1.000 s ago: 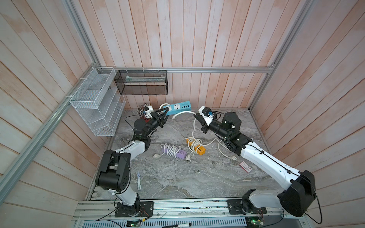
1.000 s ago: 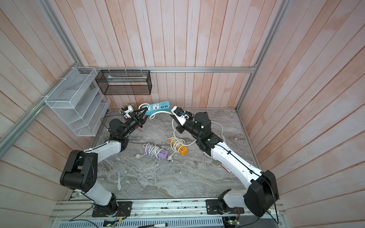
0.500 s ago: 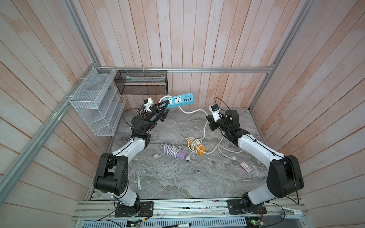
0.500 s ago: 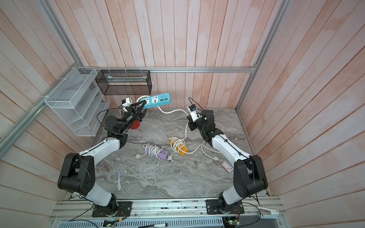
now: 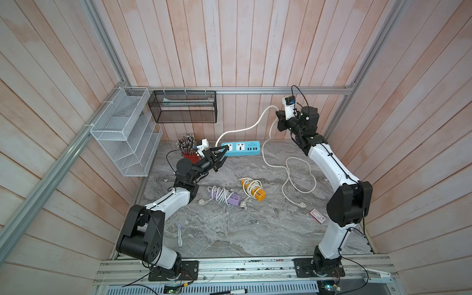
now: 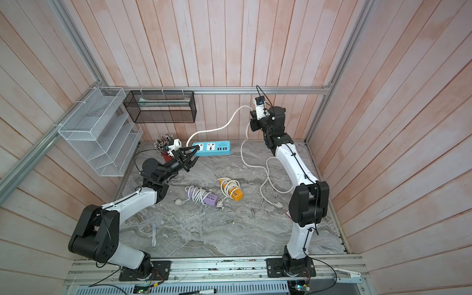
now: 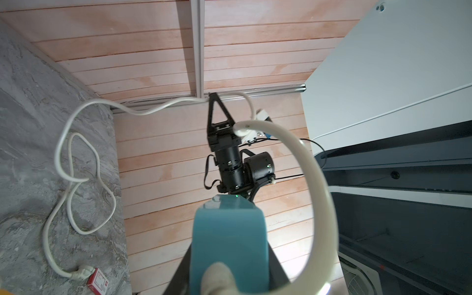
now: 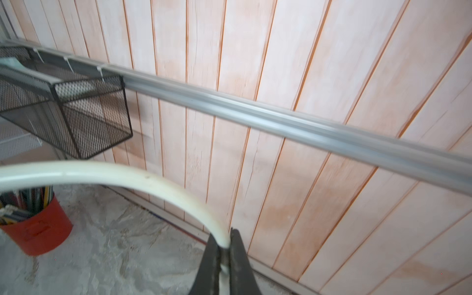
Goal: Unwrap the cord wrapped around the power strip
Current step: Unwrap the power cord from the power strip.
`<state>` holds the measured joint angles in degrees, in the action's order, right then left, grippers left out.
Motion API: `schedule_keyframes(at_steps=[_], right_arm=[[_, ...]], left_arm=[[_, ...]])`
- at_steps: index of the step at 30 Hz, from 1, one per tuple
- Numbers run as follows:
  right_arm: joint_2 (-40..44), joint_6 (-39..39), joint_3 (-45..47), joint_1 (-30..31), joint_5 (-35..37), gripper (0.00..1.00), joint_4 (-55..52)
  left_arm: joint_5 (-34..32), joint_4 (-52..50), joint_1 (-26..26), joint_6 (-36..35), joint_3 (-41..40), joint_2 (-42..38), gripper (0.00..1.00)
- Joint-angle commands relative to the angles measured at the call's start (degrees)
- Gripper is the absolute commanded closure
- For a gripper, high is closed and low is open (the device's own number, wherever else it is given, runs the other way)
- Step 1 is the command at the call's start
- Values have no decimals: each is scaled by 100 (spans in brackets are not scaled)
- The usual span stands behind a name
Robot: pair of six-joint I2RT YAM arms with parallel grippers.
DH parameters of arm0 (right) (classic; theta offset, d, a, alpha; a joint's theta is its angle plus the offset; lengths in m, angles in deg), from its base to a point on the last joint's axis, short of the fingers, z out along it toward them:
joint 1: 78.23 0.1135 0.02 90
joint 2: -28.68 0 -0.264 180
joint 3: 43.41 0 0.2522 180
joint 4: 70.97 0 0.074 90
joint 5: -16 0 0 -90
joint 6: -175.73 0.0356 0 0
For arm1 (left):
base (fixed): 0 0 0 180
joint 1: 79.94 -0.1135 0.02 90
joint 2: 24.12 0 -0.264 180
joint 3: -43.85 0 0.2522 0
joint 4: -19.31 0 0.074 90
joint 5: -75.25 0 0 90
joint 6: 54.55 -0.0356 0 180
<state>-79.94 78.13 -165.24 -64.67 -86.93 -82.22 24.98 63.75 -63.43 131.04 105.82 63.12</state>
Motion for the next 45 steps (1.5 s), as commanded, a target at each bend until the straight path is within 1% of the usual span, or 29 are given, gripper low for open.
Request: schedule_keyframes(at_steps=[1,3,6,7,8,9,10,11,14,15,17,18,19,22,23,27,30,33,36,38,41,45], right_arm=[[-488,-43,-994,-112,108,100,-460],[-908,-57,-1592,-124,-4,100,-758],[-1583,-31,-2444,-86,-175,100,-1273],[-1832,-50,-2750,-60,-199,85,-1478],[-2042,-44,-2987,-42,-197,59,-1631],[-2172,16,-3072,-42,-156,40,-1688],[-2274,151,-3130,-42,4,16,-1748],[-2384,277,-3237,-47,177,2,-1899],[-2669,586,-3596,-129,236,2,-2588],[-2669,651,-3550,-151,278,2,-2732],[-2474,717,-3243,-210,119,2,-3104],[-2283,833,-2914,-238,33,2,-3106],[-1950,963,-2330,-262,-17,2,-2947],[-611,1372,-30,-290,41,2,-1651],[-212,1468,523,-322,22,2,-1352],[798,1827,1666,-475,-386,2,-1273],[1491,2225,2463,-486,-1025,2,-1028],[1984,2889,3238,-502,-1850,2,-575],[2200,3879,3925,-504,-2810,2,268],[2223,4678,4364,-504,-3457,2,1135],[2161,5430,4670,-444,-3934,2,2042],[2045,5921,4595,-228,-4117,2,2565]], left_arm=[[48,-93,-2,-498,-27,148,100],[48,-196,6,-664,44,295,100],[116,-93,66,-643,178,662,100],[124,-4,108,-572,214,785,100],[127,140,155,-474,247,909,100],[147,229,197,-410,301,1030,100],[136,318,244,-348,357,1140,100],[111,376,281,-310,417,1239,100],[86,528,317,-212,614,1484,100],[73,543,317,-201,673,1544,100],[44,584,309,-190,802,1671,100],[29,590,309,-181,854,1720,100],[3,644,309,-150,897,1787,100],[-52,804,278,-31,986,1983,100],[-70,872,258,2,1000,2041,100],[-96,939,174,22,1067,2156,100],[-114,943,118,-22,1116,2187,100],[-132,946,73,-40,1174,2221,100],[-116,934,63,-50,1236,2241,100],[-105,950,63,-34,1261,2253,100],[-114,999,63,-14,1261,2271,100],[-140,1025,63,-6,1248,2295,100]])
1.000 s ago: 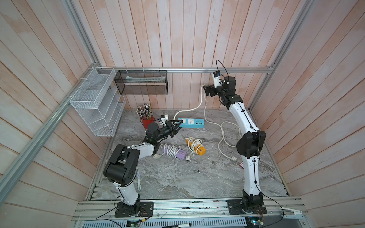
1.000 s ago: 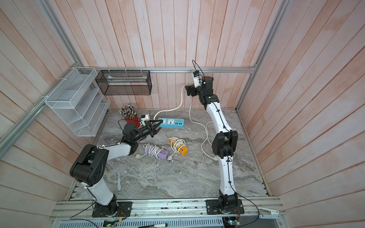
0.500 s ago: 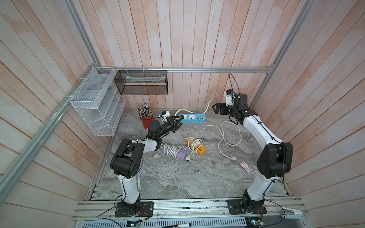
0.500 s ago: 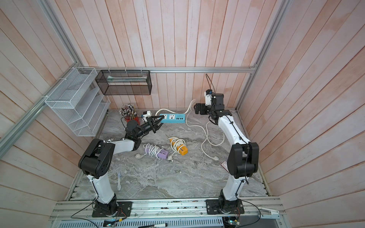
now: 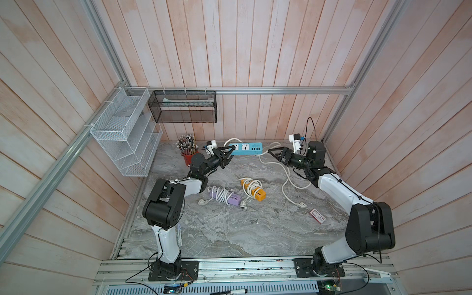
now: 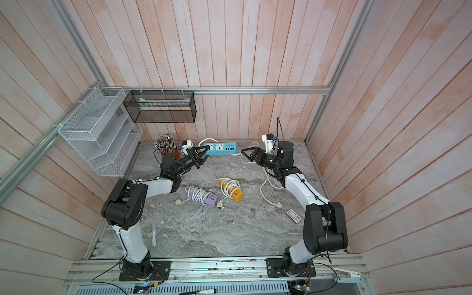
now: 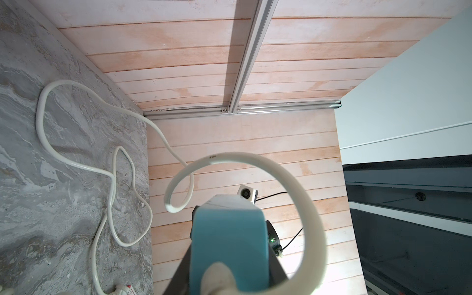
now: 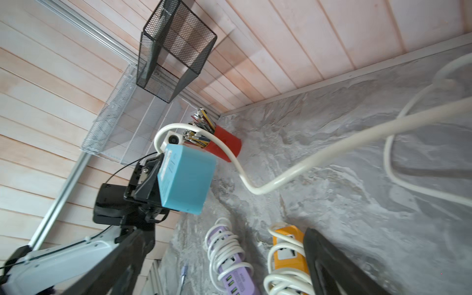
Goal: Unwrap the cord wrapped around the power strip
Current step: Unwrap the power cord from the power strip, then place the power strip at the center of the board.
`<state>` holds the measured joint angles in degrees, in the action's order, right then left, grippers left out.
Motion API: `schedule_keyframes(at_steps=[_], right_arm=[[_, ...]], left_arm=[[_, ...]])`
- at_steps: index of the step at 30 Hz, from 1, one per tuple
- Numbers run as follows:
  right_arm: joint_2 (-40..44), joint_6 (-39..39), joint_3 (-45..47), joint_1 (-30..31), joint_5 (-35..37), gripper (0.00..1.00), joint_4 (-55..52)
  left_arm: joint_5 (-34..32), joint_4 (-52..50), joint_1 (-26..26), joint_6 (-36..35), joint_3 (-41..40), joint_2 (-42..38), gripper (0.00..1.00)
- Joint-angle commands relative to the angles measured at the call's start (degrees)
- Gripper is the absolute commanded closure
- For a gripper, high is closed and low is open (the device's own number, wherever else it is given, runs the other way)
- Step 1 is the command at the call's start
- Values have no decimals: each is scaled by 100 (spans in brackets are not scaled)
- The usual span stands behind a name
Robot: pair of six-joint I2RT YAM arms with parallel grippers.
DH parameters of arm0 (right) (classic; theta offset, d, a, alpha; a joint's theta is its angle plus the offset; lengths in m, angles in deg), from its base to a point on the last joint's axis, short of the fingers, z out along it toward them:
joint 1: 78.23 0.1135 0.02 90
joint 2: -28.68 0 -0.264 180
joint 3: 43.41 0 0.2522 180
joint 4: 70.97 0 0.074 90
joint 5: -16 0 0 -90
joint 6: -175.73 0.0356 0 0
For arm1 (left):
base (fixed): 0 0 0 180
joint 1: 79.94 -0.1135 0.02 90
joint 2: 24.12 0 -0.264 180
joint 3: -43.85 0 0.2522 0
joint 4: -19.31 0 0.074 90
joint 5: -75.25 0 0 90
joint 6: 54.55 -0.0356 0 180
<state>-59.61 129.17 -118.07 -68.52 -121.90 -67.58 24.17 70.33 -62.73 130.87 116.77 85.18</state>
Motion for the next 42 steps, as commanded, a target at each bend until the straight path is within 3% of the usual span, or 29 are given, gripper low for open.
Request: schedule_keyframes(at_steps=[1,8,22,30,33,38,42], right_arm=[[-19,930,-167,227,-632,2,1222],[-351,1340,-397,439,-647,3,1593],[-956,1372,-539,447,-373,6,1796],[-1076,1496,-651,522,-335,25,1958],[-1094,1496,-685,557,-350,41,1930],[-1111,1534,-676,588,-385,56,1937],[-1111,1597,-695,619,-450,81,1977]], left_arm=[[-60,392,-7,25,157,100,100],[-84,479,6,63,115,86,100],[-68,544,62,100,113,-28,100],[-121,602,133,93,81,49,100],[-118,580,142,66,96,55,100],[-121,550,160,21,131,57,100],[-130,538,160,-21,133,48,100]])
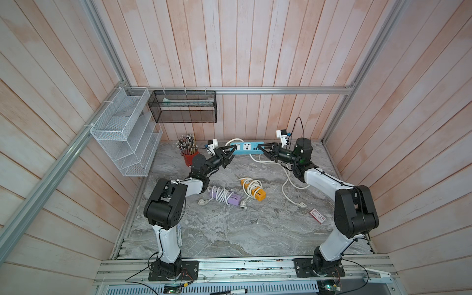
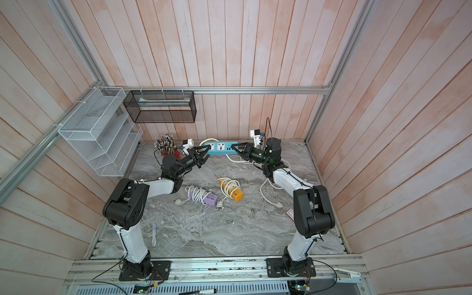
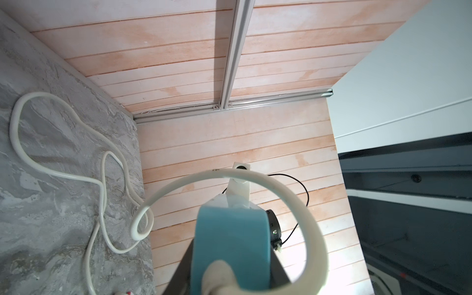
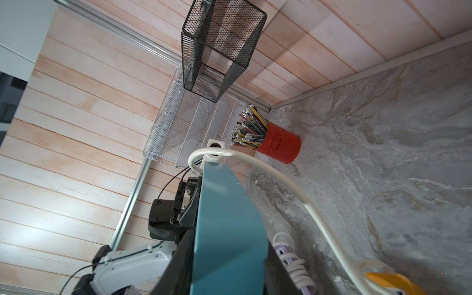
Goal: Unwrap the cord wrapped around the power strip
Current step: Place the power strip at the center of the board.
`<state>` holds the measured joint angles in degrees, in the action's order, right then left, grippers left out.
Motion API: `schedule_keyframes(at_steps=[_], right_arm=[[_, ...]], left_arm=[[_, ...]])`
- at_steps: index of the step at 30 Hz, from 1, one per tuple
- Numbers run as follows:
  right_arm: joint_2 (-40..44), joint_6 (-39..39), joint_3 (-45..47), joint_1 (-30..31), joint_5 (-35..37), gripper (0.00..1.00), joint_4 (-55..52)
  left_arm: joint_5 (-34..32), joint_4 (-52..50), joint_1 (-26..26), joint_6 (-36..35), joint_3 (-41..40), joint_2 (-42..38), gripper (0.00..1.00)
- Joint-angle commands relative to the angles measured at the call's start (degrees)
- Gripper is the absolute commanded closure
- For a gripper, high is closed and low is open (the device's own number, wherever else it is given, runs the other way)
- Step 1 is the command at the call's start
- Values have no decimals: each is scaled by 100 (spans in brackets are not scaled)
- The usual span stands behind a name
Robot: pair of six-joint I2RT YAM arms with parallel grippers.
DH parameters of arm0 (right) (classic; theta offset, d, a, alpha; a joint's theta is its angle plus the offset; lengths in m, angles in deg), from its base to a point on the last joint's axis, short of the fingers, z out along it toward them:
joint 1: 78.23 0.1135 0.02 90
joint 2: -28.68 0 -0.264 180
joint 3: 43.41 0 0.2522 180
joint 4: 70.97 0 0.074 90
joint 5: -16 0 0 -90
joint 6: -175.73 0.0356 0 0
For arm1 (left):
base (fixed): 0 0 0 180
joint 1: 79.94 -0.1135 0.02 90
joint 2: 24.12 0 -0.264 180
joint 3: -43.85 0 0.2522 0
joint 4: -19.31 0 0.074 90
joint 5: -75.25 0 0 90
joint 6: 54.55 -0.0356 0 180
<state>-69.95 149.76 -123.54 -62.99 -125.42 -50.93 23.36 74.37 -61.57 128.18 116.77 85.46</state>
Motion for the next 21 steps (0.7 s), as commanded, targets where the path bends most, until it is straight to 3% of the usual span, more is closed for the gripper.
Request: schedule_keyframes(at_steps=[1,2,6,10,14,16,21], right_arm=[[-77,-469,-155,62,-94,87,296],[-73,-479,-157,66,-93,93,268],[-43,-538,-148,59,-66,94,209],[19,-684,-132,15,12,94,50],[106,-782,-84,-99,58,93,-73],[148,-829,-80,-144,46,93,-140],[322,-985,-33,-145,74,93,-418]], left_arm=[[-49,133,44,239,133,24,100],[-40,153,44,237,146,22,100],[45,213,44,265,229,59,97],[74,290,35,325,246,91,41],[72,264,2,269,215,29,6],[65,217,-31,224,219,-6,0],[99,-86,-136,-65,330,-7,0]])
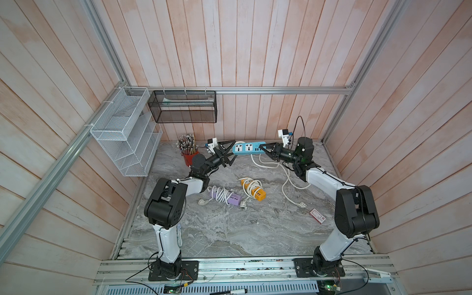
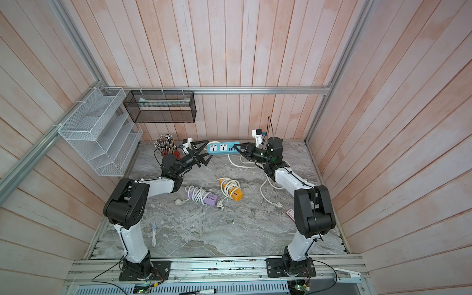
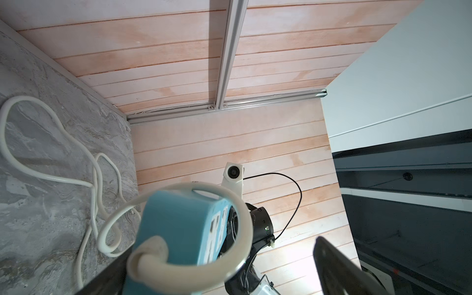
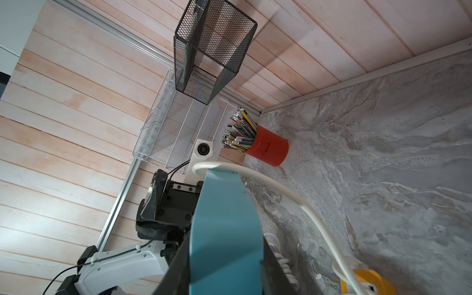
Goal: Unwrap the cord wrapped around the power strip
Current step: Place the power strip at the center of the board.
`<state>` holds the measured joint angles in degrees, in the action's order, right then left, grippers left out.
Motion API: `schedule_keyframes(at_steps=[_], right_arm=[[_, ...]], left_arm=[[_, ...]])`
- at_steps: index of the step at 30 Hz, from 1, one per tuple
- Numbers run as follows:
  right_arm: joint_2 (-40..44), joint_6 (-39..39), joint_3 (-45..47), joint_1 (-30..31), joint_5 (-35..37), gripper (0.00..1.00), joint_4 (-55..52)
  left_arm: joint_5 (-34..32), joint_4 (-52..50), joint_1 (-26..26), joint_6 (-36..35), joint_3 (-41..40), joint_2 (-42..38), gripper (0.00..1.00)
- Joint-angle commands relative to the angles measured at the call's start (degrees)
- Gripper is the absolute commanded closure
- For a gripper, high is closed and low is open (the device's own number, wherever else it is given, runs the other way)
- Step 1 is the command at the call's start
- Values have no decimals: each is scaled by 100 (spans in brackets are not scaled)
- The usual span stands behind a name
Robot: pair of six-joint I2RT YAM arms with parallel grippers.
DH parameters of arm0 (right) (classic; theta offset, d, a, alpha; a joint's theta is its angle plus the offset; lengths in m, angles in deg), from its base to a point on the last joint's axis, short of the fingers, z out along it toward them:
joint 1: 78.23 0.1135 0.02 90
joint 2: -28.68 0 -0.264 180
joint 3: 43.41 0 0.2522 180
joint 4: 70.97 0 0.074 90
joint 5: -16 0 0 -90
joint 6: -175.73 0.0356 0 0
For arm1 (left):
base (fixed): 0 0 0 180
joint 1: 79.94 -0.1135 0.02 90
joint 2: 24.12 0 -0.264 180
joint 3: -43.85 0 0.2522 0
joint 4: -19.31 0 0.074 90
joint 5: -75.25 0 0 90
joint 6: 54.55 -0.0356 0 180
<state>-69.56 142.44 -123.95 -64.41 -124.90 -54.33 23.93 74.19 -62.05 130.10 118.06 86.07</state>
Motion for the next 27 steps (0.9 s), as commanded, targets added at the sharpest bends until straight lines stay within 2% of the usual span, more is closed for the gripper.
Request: schedule_keyframes(at_steps=[1,3,5,7,10,13,16,18,21,27], right_arm=[[344,-297,49,-3,25,93,-169],[434,-252,134,-44,24,93,-244],[590,-267,239,-143,122,94,-365],[769,-710,160,-278,476,94,-1059],[787,-2268,-734,-346,1683,95,-3370],[498,-3290,-1529,-357,2879,95,-4867],[270,-3670,-1829,-380,3695,93,-5396],[124,-3754,-1953,-381,3926,93,-5487],[-256,-3722,-2197,-405,3689,93,-5438],[-1106,-2687,-2211,-409,2057,93,-3905]], left_arm=[[80,-157,-113,-370,242,-75,0],[183,-402,-155,-646,316,-117,2],[269,-1041,-243,-1223,371,-295,2],[240,-1799,-340,-1873,397,-556,1],[183,-2609,-447,-2583,461,-853,1],[201,-3031,-496,-2885,570,-946,1],[257,-3104,-515,-2909,628,-909,1],[281,-3091,-515,-2868,636,-851,1],[323,-2905,-515,-2736,537,-815,1],[318,-2789,-527,-2702,348,-937,1]])
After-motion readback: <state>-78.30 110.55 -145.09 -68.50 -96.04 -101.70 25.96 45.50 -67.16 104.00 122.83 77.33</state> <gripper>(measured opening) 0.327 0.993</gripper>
